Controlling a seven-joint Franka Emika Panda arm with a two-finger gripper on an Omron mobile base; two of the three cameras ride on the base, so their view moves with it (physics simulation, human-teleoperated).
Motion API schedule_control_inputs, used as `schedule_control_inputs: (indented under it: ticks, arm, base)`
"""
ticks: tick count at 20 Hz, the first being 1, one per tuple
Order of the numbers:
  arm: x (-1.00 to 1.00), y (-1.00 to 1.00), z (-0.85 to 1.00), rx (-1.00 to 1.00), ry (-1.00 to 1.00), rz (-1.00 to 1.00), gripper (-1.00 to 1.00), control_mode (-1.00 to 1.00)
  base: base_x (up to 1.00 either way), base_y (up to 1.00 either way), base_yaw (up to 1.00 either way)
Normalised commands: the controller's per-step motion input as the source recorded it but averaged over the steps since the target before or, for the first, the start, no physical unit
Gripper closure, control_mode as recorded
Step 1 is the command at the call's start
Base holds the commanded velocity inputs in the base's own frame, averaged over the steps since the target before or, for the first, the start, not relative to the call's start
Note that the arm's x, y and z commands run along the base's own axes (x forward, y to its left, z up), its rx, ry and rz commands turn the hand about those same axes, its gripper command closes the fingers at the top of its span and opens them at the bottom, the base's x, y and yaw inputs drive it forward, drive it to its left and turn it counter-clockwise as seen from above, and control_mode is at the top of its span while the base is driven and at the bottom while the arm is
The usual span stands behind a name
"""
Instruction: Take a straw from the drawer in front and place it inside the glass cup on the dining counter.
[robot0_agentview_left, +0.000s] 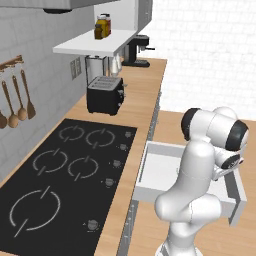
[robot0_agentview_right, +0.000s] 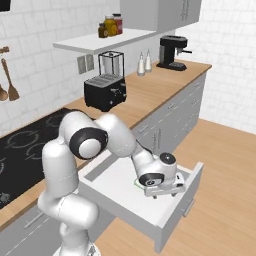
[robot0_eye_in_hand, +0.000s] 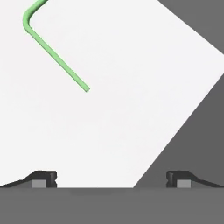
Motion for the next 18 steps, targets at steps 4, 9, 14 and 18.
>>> schedule_control_inputs:
  ticks: [4, 9, 14, 18]
  arm:
    - [-0.10, 0.00, 0.10, -0.05, -0.10, -0.09, -1.00, -1.00]
    - [0.00, 0.44, 0.26, -0.09, -0.12, -0.02, -1.00, -1.00]
    - [0.28, 0.72, 0.21, -0.12, -0.06, 0.00, -1.00, -1.00]
    - [0.54, 0.59, 0.00, -0.05, 0.00, 0.00, -1.00, -1.00]
  base:
    - [0.00, 0.00, 0.00]
    - [0.00, 0.00, 0.00]
    - [0.00, 0.00, 0.00]
    - [0.00, 0.00, 0.00]
